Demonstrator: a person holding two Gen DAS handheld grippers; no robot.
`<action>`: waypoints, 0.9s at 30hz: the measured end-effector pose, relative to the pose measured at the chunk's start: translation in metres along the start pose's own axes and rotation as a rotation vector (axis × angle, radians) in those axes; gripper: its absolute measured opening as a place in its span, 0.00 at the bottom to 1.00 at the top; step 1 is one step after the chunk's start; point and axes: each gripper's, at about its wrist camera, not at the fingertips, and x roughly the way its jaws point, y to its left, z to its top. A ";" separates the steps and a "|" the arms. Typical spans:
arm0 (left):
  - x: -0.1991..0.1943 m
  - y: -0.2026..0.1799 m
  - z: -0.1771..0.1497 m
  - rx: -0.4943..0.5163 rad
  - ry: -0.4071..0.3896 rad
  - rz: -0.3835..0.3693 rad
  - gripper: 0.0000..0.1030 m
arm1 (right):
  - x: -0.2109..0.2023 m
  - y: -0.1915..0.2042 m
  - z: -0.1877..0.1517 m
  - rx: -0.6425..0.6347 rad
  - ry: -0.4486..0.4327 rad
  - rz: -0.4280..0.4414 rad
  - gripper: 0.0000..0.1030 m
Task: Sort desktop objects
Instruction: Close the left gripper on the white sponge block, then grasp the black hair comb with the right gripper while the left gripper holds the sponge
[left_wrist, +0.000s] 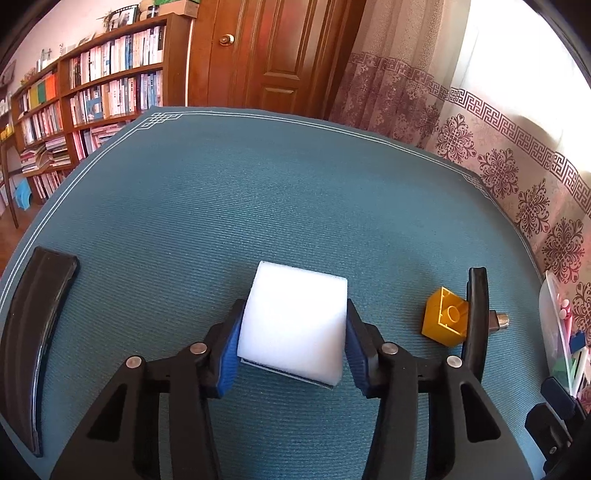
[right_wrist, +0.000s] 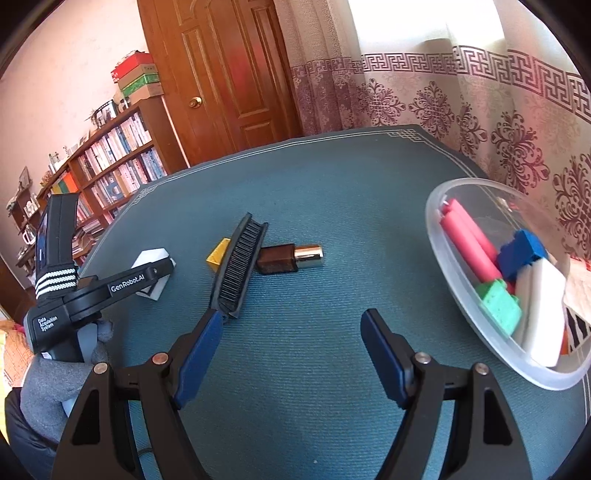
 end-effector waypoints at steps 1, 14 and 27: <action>-0.001 0.000 0.000 -0.002 -0.002 -0.001 0.49 | 0.003 0.001 0.002 0.002 0.005 0.009 0.78; -0.005 0.012 0.004 -0.075 -0.012 0.011 0.49 | 0.059 0.029 0.023 -0.043 0.098 0.096 0.61; -0.009 0.011 0.004 -0.082 -0.012 -0.022 0.49 | 0.075 0.033 0.022 -0.032 0.128 0.102 0.36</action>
